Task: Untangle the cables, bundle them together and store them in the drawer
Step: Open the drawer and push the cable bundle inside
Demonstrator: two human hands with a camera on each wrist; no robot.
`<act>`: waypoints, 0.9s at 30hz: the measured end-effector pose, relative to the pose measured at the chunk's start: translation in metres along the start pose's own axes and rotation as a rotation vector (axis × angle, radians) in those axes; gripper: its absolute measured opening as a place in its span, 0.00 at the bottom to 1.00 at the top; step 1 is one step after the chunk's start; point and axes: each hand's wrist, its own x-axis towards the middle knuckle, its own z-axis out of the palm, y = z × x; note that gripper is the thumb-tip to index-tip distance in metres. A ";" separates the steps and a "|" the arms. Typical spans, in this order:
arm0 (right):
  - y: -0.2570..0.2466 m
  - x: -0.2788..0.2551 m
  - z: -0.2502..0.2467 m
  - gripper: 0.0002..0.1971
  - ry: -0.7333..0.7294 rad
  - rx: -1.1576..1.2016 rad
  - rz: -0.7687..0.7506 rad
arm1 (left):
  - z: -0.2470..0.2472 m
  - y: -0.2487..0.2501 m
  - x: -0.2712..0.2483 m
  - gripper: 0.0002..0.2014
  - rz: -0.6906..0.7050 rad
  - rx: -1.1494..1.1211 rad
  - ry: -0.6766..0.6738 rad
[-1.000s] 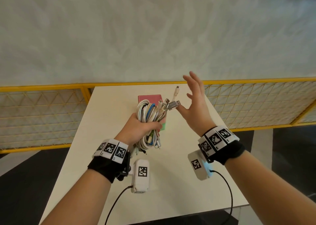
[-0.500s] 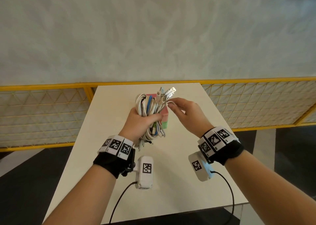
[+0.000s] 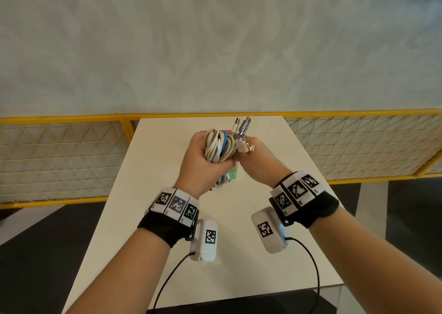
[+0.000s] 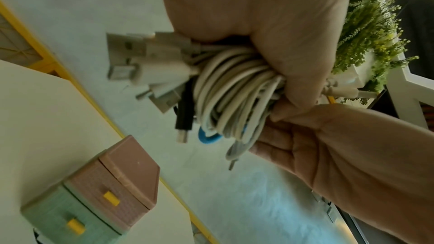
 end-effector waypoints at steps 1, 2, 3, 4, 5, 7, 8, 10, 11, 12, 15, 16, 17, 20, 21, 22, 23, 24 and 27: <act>-0.003 0.000 0.001 0.16 -0.020 -0.014 -0.044 | -0.002 -0.002 0.002 0.26 0.010 0.007 0.003; -0.007 0.000 0.002 0.17 -0.037 -0.039 -0.098 | -0.003 -0.003 0.003 0.27 0.006 0.024 -0.006; -0.009 0.001 0.004 0.18 -0.058 -0.076 -0.138 | -0.004 -0.004 0.004 0.25 -0.012 0.039 -0.026; -0.012 0.001 0.006 0.19 -0.078 -0.106 -0.147 | -0.005 -0.005 0.004 0.24 -0.042 0.059 -0.043; -0.012 0.002 0.008 0.19 -0.103 -0.125 -0.144 | -0.006 -0.006 0.004 0.23 -0.067 0.082 -0.049; -0.012 0.002 0.009 0.16 -0.108 -0.073 -0.071 | -0.007 -0.010 0.005 0.22 -0.096 0.105 -0.055; -0.013 0.001 0.009 0.15 -0.113 -0.003 -0.010 | -0.007 -0.011 0.006 0.22 -0.107 0.097 -0.066; -0.018 -0.002 0.007 0.15 -0.194 0.159 0.069 | -0.009 -0.012 0.009 0.21 -0.125 0.070 -0.118; -0.019 -0.002 0.006 0.17 -0.241 0.228 0.092 | -0.012 -0.014 0.011 0.21 -0.125 0.065 -0.144; -0.019 -0.002 0.007 0.20 -0.267 0.280 0.134 | -0.013 -0.017 0.013 0.21 -0.120 0.065 -0.156; -0.011 0.002 0.010 0.33 -0.294 0.335 0.207 | -0.014 -0.030 0.020 0.17 -0.112 0.097 -0.130; -0.009 0.006 0.011 0.31 -0.296 0.314 0.218 | -0.012 -0.036 0.022 0.16 -0.123 0.099 -0.125; -0.007 0.009 0.012 0.29 -0.300 0.287 0.210 | -0.010 -0.041 0.024 0.16 -0.139 0.092 -0.126; 0.013 0.025 0.014 0.35 -0.360 0.052 0.185 | -0.003 -0.060 0.032 0.14 -0.187 0.072 -0.053; 0.025 0.030 0.014 0.41 -0.376 -0.075 0.178 | -0.004 -0.066 0.037 0.13 -0.217 0.071 0.002; 0.038 0.036 0.014 0.46 -0.371 -0.154 0.192 | -0.005 -0.074 0.043 0.11 -0.250 0.070 0.054; 0.052 0.041 0.013 0.47 -0.350 -0.165 0.214 | -0.007 -0.080 0.050 0.10 -0.287 0.084 0.098; 0.065 0.045 0.012 0.46 -0.310 -0.127 0.271 | -0.009 -0.087 0.057 0.08 -0.319 0.111 0.132; 0.104 0.060 0.018 0.38 -0.165 0.074 0.442 | -0.008 -0.102 0.080 0.08 -0.355 0.271 0.139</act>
